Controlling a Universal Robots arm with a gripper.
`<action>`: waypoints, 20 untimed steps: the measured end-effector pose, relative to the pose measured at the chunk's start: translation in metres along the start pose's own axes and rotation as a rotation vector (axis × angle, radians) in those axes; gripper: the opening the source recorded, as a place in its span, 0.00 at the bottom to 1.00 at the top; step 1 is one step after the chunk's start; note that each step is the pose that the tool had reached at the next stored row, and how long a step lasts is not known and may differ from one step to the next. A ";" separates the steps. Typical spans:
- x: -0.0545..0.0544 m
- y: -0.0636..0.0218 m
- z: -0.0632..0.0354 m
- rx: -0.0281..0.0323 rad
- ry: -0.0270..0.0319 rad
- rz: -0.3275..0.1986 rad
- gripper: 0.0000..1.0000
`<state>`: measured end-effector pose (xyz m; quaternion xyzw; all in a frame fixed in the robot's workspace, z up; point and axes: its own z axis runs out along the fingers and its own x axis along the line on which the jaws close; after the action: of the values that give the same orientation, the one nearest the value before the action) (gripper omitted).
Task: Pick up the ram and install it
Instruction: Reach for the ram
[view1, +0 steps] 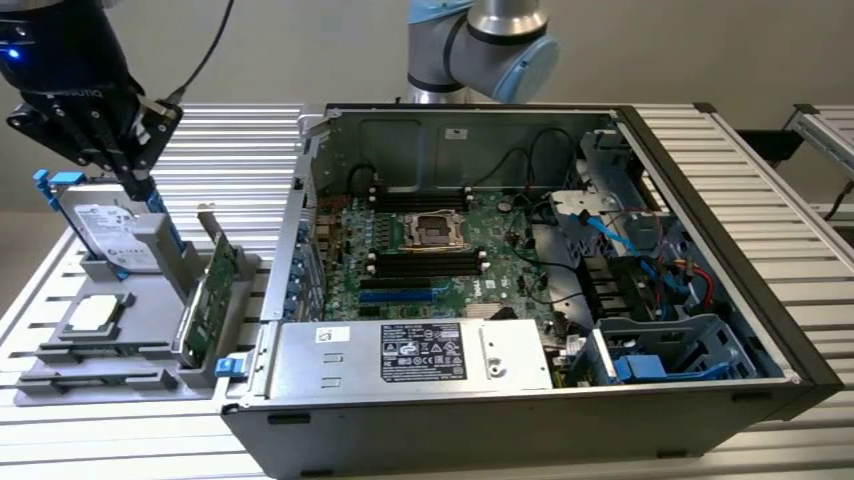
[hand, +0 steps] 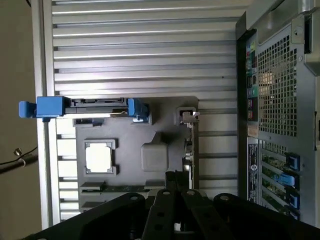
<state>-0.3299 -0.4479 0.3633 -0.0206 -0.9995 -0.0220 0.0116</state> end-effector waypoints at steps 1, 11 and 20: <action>0.001 -0.0017 0.0008 -0.0001 0.0000 -0.001 0.11; 0.014 -0.0180 0.0086 -0.0004 0.0005 -0.012 0.11; 0.033 -0.0307 0.0176 -0.0004 0.0007 -0.017 0.11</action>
<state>-0.3640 -0.4765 0.3452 -0.0122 -0.9996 -0.0224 0.0117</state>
